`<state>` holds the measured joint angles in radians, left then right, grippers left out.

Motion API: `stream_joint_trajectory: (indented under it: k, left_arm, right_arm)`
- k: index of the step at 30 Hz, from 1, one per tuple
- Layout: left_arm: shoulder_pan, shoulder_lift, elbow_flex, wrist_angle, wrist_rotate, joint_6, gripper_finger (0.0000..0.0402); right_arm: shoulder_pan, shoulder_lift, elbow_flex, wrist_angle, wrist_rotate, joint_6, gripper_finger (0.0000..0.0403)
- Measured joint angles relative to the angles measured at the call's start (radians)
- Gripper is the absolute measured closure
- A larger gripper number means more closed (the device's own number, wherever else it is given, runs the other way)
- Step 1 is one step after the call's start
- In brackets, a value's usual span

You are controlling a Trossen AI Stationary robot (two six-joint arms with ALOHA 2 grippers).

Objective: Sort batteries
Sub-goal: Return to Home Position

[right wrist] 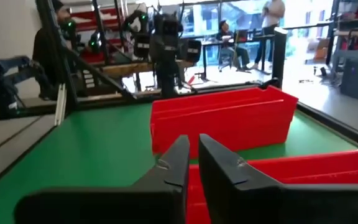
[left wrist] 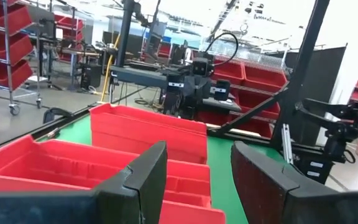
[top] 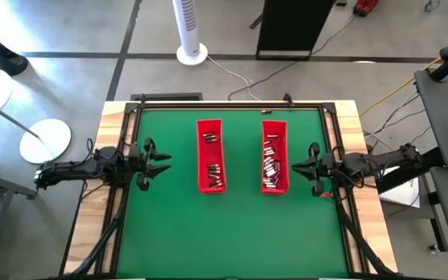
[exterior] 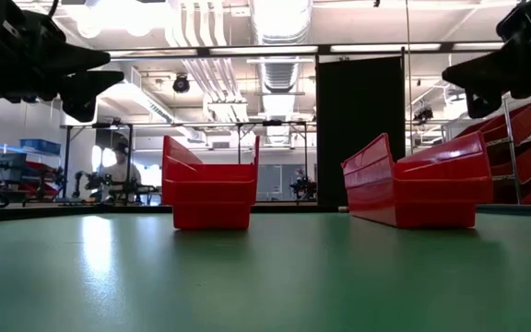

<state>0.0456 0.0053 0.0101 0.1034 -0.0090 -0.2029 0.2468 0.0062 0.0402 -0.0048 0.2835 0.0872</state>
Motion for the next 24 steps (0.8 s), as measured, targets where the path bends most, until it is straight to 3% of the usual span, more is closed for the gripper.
stream_joint_trajectory:
  k: [8, 12, 14, 17, 24]
  left_arm:
    - [0.000, 0.001, 0.000, -0.013, -0.004, 0.010, 0.0243]
    - [0.000, 0.007, 0.000, -0.016, 0.013, 0.032, 0.0243]
    - [0.000, 0.008, 0.000, -0.016, 0.018, 0.049, 0.0243]
    - [0.000, 0.008, 0.000, -0.015, 0.018, 0.065, 0.0243]
    - [0.000, 0.016, 0.000, -0.069, 0.019, 0.070, 0.0247]
  right_arm:
    - [0.000, -0.001, -0.004, -0.001, -0.011, -0.020, 0.0393]
    - [-0.003, 0.000, -0.012, 0.004, -0.127, -0.039, 0.0394]
    - [-0.013, 0.000, -0.013, 0.006, -0.137, -0.039, 0.0394]
    - [-0.051, -0.002, -0.013, 0.004, -0.151, -0.044, 0.0394]
    - [-0.193, -0.004, -0.016, -0.005, -0.306, -0.045, 0.0394]
